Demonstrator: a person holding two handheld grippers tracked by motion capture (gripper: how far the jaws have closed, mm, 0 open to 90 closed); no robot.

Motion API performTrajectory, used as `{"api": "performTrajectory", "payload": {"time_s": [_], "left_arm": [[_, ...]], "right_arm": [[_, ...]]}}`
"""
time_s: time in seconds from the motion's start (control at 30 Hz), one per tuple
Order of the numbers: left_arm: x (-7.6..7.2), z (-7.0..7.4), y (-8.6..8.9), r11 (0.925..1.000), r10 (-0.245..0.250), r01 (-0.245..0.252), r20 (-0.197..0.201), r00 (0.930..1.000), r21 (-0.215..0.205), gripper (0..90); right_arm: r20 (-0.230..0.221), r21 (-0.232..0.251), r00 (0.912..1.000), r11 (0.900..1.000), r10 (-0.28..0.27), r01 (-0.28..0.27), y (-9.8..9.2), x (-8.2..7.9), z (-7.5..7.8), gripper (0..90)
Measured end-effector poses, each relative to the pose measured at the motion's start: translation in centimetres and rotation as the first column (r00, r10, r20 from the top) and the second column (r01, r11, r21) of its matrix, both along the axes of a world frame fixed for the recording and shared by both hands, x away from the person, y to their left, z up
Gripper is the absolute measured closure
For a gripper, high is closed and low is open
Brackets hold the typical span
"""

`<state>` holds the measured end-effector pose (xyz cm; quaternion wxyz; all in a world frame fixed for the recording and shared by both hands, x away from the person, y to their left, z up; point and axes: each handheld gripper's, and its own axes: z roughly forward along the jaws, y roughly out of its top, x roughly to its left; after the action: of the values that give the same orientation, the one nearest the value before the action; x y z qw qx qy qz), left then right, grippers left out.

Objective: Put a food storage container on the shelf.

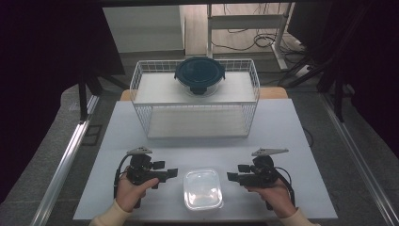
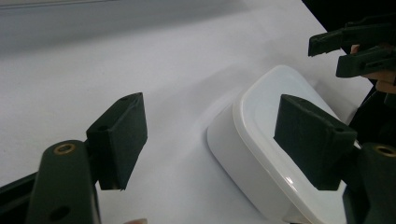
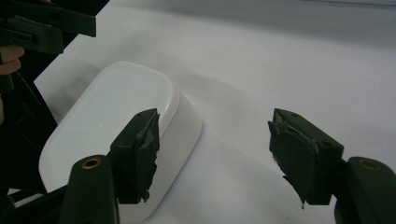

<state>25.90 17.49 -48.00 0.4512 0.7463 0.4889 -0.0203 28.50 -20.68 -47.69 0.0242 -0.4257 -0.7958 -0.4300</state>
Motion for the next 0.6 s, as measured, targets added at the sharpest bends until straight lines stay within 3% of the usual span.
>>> {"api": "performTrajectory", "payload": {"time_s": [0.13, 0.27, 0.37, 0.6], "left_arm": [[-0.1, 0.0, -0.1, 1.0000, -0.006, 0.006, 0.000, 1.0000, -0.001, 25.3], [-0.5, -0.1, -0.6, 0.9997, -0.023, 0.023, -0.010, 0.9997, -0.013, 25.4], [-0.7, -0.5, -1.0, 0.9989, -0.037, 0.036, -0.037, 0.9986, -0.030, 25.6], [-1.2, -2.1, -1.8, 0.9956, -0.057, 0.047, -0.126, 0.9904, -0.082, 29.3]], "right_arm": [[-0.007, 0.005, 1.0000, 1.000, 0.005, -0.005, 0.1, -0.1, 0.1, 33.3], [-0.025, 0.039, 0.9995, 0.999, 0.020, -0.019, 0.7, -0.6, 0.2, 34.3], [-0.063, 0.073, 0.9968, 0.996, 0.050, -0.045, 1.5, -1.1, 0.1, 36.0], [-0.118, 0.091, 0.9891, 0.993, 0.088, -0.078, 2.7, -1.6, -0.6, 41.5]]}}
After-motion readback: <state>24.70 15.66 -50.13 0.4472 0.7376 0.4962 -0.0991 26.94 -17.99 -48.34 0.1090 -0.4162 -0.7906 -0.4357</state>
